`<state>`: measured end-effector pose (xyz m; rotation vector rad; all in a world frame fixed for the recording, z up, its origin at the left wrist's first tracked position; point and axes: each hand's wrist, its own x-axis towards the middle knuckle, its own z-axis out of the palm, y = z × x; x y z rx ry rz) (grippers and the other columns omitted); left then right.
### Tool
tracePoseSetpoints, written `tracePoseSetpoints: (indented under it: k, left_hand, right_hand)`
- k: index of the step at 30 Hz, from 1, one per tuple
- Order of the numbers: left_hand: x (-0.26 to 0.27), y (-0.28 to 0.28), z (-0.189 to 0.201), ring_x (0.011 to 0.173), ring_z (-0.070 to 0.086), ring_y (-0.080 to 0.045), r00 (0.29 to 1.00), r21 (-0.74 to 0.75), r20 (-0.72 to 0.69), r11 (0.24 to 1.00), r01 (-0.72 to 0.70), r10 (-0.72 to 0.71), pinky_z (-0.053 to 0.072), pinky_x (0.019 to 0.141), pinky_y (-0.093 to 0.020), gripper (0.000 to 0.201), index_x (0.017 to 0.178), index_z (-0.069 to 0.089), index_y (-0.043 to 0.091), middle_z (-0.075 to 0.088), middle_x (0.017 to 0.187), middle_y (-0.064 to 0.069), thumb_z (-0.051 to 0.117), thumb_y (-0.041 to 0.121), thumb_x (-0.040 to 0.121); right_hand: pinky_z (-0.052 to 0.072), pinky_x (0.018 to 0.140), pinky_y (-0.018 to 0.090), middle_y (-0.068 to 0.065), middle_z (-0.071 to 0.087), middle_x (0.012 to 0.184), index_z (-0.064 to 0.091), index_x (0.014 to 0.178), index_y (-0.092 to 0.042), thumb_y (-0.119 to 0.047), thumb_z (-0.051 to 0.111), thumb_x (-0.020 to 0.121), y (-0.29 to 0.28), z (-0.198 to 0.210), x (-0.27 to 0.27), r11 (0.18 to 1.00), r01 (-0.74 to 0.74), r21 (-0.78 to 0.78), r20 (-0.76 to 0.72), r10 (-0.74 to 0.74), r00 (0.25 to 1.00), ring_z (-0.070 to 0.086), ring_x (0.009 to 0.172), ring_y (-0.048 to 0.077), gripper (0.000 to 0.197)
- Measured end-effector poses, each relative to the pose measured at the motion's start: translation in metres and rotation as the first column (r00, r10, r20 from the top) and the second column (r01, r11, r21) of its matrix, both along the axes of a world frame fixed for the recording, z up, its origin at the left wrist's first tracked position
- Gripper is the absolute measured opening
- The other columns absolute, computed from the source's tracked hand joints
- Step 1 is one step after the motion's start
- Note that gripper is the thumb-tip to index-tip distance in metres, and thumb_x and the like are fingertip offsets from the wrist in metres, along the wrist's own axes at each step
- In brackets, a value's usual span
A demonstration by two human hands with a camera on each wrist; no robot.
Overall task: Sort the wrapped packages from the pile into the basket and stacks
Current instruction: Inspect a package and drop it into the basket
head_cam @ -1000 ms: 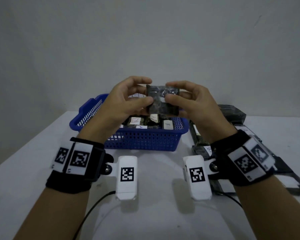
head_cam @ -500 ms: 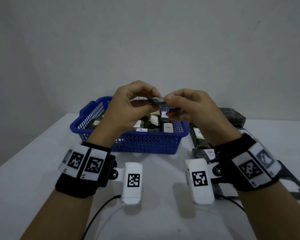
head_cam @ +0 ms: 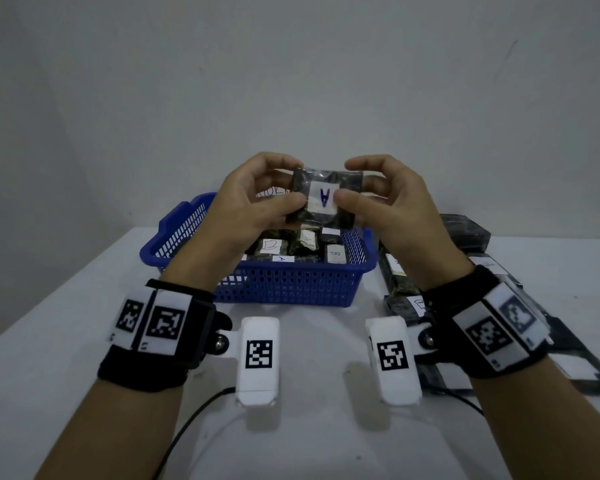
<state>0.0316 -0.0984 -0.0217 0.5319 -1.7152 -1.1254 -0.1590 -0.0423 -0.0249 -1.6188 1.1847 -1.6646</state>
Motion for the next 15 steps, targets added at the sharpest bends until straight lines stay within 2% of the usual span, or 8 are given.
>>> tracePoseSetpoints:
  k: [2, 4, 6, 8, 10, 12, 13, 15]
  left_hand:
    - [-0.0003, 0.0006, 0.0, 0.089, 0.072, -0.023, 1.0, -0.012, 0.013, 1.0, 0.003, -0.003, 0.063, 0.075, -0.04, 0.027, 0.109, 0.059, 0.015, 0.07, 0.1, 0.001, 0.066, -0.002, 0.089]
    - [-0.0012, 0.0017, 0.0005, 0.088, 0.072, -0.025, 1.0, -0.025, 0.018, 1.0, -0.01, 0.011, 0.063, 0.075, -0.042, 0.027, 0.105, 0.059, 0.017, 0.069, 0.099, 0.002, 0.068, -0.002, 0.087]
    - [-0.0017, 0.0026, 0.0012, 0.087, 0.073, -0.027, 0.999, -0.048, 0.032, 0.998, -0.03, 0.032, 0.063, 0.075, -0.044, 0.027, 0.103, 0.059, 0.019, 0.069, 0.1, -0.001, 0.07, 0.001, 0.086]
    - [-0.0024, 0.0037, 0.0014, 0.085, 0.073, -0.031, 0.998, -0.069, 0.041, 0.997, -0.038, 0.041, 0.062, 0.076, -0.046, 0.028, 0.103, 0.06, 0.021, 0.069, 0.102, -0.004, 0.072, 0.002, 0.085]
    - [-0.0034, 0.0054, 0.0021, 0.086, 0.073, -0.037, 0.998, -0.085, 0.036, 0.995, -0.045, 0.048, 0.062, 0.075, -0.045, 0.029, 0.103, 0.061, 0.022, 0.068, 0.104, -0.008, 0.073, 0.003, 0.085]
    - [-0.0046, 0.0072, 0.004, 0.084, 0.072, -0.039, 0.996, -0.108, 0.035, 0.991, -0.077, 0.082, 0.062, 0.071, -0.039, 0.029, 0.104, 0.062, 0.021, 0.067, 0.1, -0.009, 0.074, 0.003, 0.084]
    - [-0.0048, 0.0075, 0.0047, 0.081, 0.072, -0.038, 0.993, -0.123, 0.034, 0.987, -0.105, 0.11, 0.062, 0.069, -0.037, 0.029, 0.104, 0.062, 0.019, 0.066, 0.095, -0.008, 0.076, 0.003, 0.083]
    - [-0.0041, 0.0075, 0.0063, 0.073, 0.071, -0.032, 0.985, -0.135, 0.017, 0.977, -0.166, 0.169, 0.061, 0.066, -0.036, 0.03, 0.102, 0.061, 0.016, 0.065, 0.089, -0.009, 0.079, 0.006, 0.081]
  right_hand:
    - [0.063, 0.075, 0.045, 0.004, 0.075, 0.081, 0.062, 0.11, -0.011, -0.003, 0.073, 0.089, -0.0015, -0.0015, -0.0005, 0.999, 0.046, -0.029, -0.015, -0.046, 0.999, 0.076, 0.076, 0.025, 0.025]
    - [0.063, 0.072, 0.043, 0.001, 0.074, 0.075, 0.06, 0.106, -0.013, -0.003, 0.074, 0.088, -0.0029, -0.0028, -0.0012, 0.996, 0.074, -0.043, -0.008, -0.074, 0.997, 0.075, 0.072, 0.024, 0.025]
    - [0.063, 0.074, 0.043, 0.001, 0.076, 0.083, 0.057, 0.109, -0.012, -0.008, 0.076, 0.087, -0.003, -0.003, -0.0008, 0.993, 0.109, -0.035, 0.003, -0.109, 0.994, 0.076, 0.077, 0.023, 0.029]
    - [0.063, 0.08, 0.043, -0.001, 0.076, 0.098, 0.059, 0.114, -0.013, -0.017, 0.079, 0.086, -0.003, -0.0033, -0.0013, 0.992, 0.128, -0.009, -0.093, -0.128, 0.987, 0.075, 0.086, 0.018, 0.035]
    - [0.061, 0.088, 0.042, -0.004, 0.075, 0.109, 0.063, 0.122, -0.019, -0.031, 0.083, 0.081, -0.0018, -0.0053, 0.001, 0.997, 0.053, 0.049, -0.216, -0.041, 0.976, 0.073, 0.098, 0.014, 0.047]
    - [0.059, 0.091, 0.04, -0.005, 0.074, 0.112, 0.062, 0.127, -0.024, -0.047, 0.084, 0.073, -0.0011, -0.0078, 0.0043, 0.997, 0.013, 0.076, -0.255, 0.006, 0.967, 0.071, 0.103, 0.012, 0.062]
    - [0.059, 0.09, 0.036, -0.007, 0.072, 0.114, 0.06, 0.129, -0.025, -0.051, 0.085, 0.07, -0.0015, -0.0082, 0.0052, 0.997, 0.043, 0.067, -0.272, -0.023, 0.962, 0.071, 0.102, 0.009, 0.07]
    - [0.055, 0.078, 0.017, -0.014, 0.066, 0.115, 0.051, 0.135, -0.025, -0.051, 0.088, 0.068, 0.0001, -0.0054, 0.0071, 0.987, 0.158, 0.03, -0.337, -0.139, 0.931, 0.068, 0.093, 0.003, 0.081]
